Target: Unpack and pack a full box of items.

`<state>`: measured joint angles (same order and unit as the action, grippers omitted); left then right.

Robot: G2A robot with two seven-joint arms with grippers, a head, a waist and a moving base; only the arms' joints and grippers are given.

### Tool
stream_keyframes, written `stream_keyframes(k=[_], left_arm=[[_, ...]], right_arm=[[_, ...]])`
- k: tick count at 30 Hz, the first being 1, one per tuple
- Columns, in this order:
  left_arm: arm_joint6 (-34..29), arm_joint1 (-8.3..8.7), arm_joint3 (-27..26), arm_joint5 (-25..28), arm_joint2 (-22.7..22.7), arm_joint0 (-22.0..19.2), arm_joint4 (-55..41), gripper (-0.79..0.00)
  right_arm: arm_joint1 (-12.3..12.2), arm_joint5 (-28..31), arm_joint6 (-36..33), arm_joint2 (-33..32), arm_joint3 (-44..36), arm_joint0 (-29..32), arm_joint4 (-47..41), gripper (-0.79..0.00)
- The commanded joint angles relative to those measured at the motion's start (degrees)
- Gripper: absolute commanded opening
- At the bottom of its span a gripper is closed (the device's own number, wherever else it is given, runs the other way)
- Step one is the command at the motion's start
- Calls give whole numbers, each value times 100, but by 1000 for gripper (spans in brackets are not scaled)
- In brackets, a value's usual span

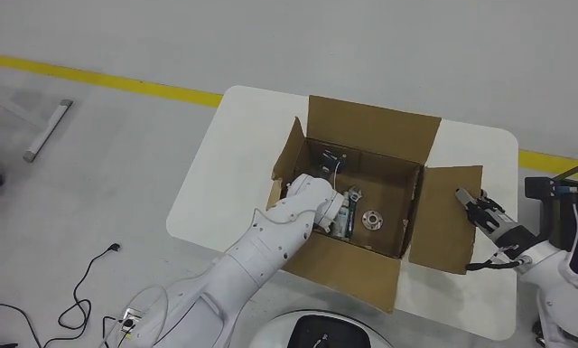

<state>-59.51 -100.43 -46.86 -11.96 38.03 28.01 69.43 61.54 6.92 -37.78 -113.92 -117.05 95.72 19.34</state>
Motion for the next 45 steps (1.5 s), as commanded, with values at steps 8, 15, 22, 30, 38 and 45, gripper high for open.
stream_keyframes(k=[8, 15, 22, 30, 38, 45], left_arm=[[79, -101, 251, -9, 38, -22, 43, -471], [113, -148, 364, 11, 100, -24, 92, -693], [133, -173, 308, 66, 184, -5, 145, -785], [10, -76, -335, 292, 603, 141, -74, -785], [-373, 150, -1844, 816, 1254, 569, -350, -785], [-866, 289, -3140, 1142, 1717, 957, -734, -785]], right_arm=[[-17, -24, -10, -3, -12, 6, 4, -785], [-26, -42, 11, 26, -19, 10, -7, -785], [-35, -86, 28, 53, -9, 16, 20, -785], [-46, -117, 100, 74, 69, -41, 41, -785], [-65, -18, 188, 1, 248, -176, -32, -785], [-103, 71, -22, -158, 352, -307, -243, -785]])
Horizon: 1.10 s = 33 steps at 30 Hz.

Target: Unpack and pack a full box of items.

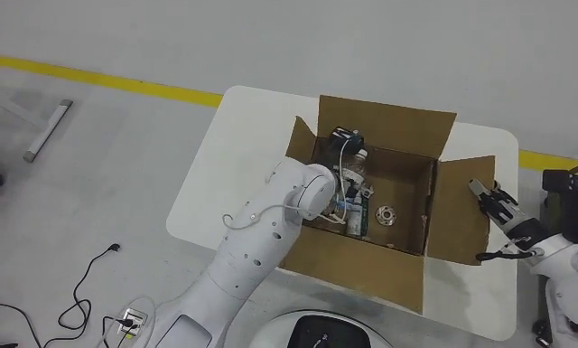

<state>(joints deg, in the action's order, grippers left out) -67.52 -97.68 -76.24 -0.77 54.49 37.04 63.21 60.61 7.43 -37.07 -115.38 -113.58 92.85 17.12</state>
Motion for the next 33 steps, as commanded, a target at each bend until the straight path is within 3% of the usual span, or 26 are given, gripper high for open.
stream_keyframes(k=[1, 5, 6, 8, 9, 22, 23, 24, 26, 31, 33], left_arm=[[-89, 26, -340, 54, 128, 98, -201, -785], [-156, 65, -708, 101, 311, 217, -471, -785], [-173, 72, -782, 107, 343, 235, -527, -785], [-197, 91, -920, 170, 384, 263, -578, -785], [-213, 95, -942, 203, 379, 263, -571, -785], [-213, 95, -942, 203, 379, 263, -571, -785], [-213, 95, -942, 203, 379, 263, -571, -785], [-180, 98, -942, 204, 378, 278, -547, -785], [-101, 119, -994, 217, 365, 337, -398, -785], [-252, 165, -1374, 206, 536, 379, -571, -785], [-327, 189, -1574, 197, 629, 393, -618, -785]], right_arm=[[-20, 36, -130, -47, 10, -46, 28, -785], [-42, 21, -187, -82, 16, -90, 104, -773], [-46, 24, -191, -81, 11, -93, 122, -699], [-51, 21, -179, -78, 3, -95, 140, -465], [-52, 19, -162, -73, -16, -90, 160, 0], [-50, 8, 104, -65, -202, 106, 248, -15], [-51, 2, 99, -69, -198, 118, 270, -108], [-54, -17, 96, -65, -178, 123, 314, -360], [-57, -59, 97, -43, -168, 113, 362, -437], [-65, -95, 101, 18, -140, 75, 406, -523], [-69, -107, 99, 43, -129, 51, 421, -637]])
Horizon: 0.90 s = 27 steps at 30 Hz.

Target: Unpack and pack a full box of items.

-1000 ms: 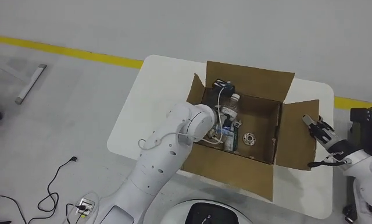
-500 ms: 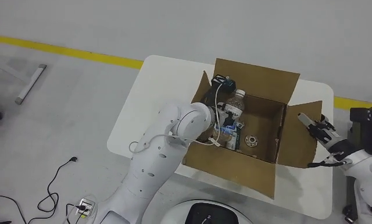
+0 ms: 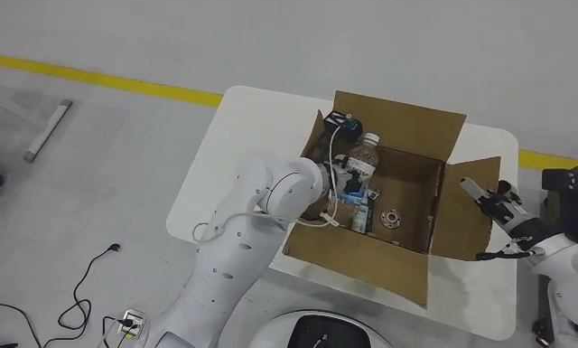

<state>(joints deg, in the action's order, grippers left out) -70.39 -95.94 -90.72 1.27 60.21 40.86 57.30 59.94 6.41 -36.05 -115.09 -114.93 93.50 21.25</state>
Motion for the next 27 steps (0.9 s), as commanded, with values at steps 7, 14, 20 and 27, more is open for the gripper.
stream_keyframes(k=[7, 14, 20, 27], left_arm=[[-331, 147, -910, -136, 643, 102, 43, -785], [-651, 313, -1684, -324, 1225, 316, 905, -785], [-893, 416, -2051, -391, 1562, 539, 1334, -785], [-970, 495, -2098, -501, 1780, 689, 1634, -785]], right_arm=[[-16, -23, -39, 133, 80, -95, 58, -785], [-28, -45, -50, 225, 110, -164, 97, -785], [-41, -53, -65, 301, 139, -253, 126, -785], [-50, -116, -50, 380, 217, -363, 81, -785]])
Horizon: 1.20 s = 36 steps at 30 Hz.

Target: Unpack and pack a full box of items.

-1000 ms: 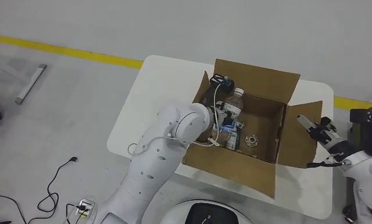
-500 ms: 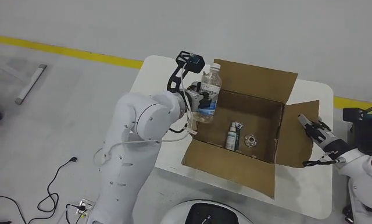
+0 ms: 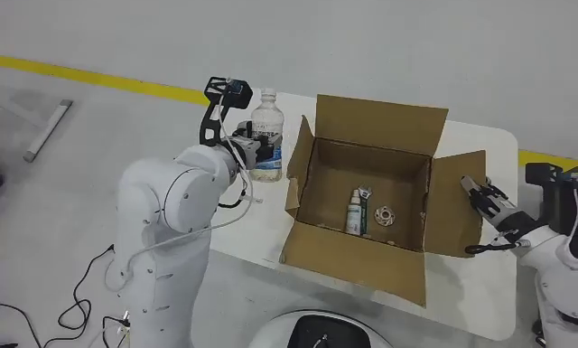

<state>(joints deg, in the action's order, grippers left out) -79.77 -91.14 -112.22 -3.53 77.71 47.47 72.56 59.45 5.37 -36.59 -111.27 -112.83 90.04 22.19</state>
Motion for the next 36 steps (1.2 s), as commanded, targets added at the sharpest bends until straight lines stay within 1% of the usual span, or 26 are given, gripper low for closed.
stream_keyframes(k=[1, 3, 6, 8, 15, 18, 24, 36], left_arm=[[-53, 28, 100, -32, 50, 49, 202, -785], [-110, 53, 235, -48, 66, 95, 420, -785], [-84, 65, 457, -198, 59, 185, 468, -785], [-73, 64, 595, -205, -69, 218, 487, -785], [104, 59, 1210, -522, -325, 300, 695, -785], [198, 68, 1387, -399, -427, 345, 761, -785], [153, 95, 1443, -197, -452, 478, 623, -785], [162, 94, 1452, -196, -473, 488, 576, -785]], right_arm=[[-4, -28, 1, -14, 16, -30, -22, -785], [-10, -33, -10, -51, 15, -48, -47, -785], [-20, -10, -34, -127, 20, -52, -72, -785], [-28, 12, -56, -161, 29, -60, -64, -785], [-55, 37, -81, -156, 108, -149, 59, -785], [-71, 28, -88, -222, 195, -194, 146, -785], [-95, 40, -93, -272, 308, -278, 188, -785], [-101, 28, -121, -254, 342, -299, 192, -785]])
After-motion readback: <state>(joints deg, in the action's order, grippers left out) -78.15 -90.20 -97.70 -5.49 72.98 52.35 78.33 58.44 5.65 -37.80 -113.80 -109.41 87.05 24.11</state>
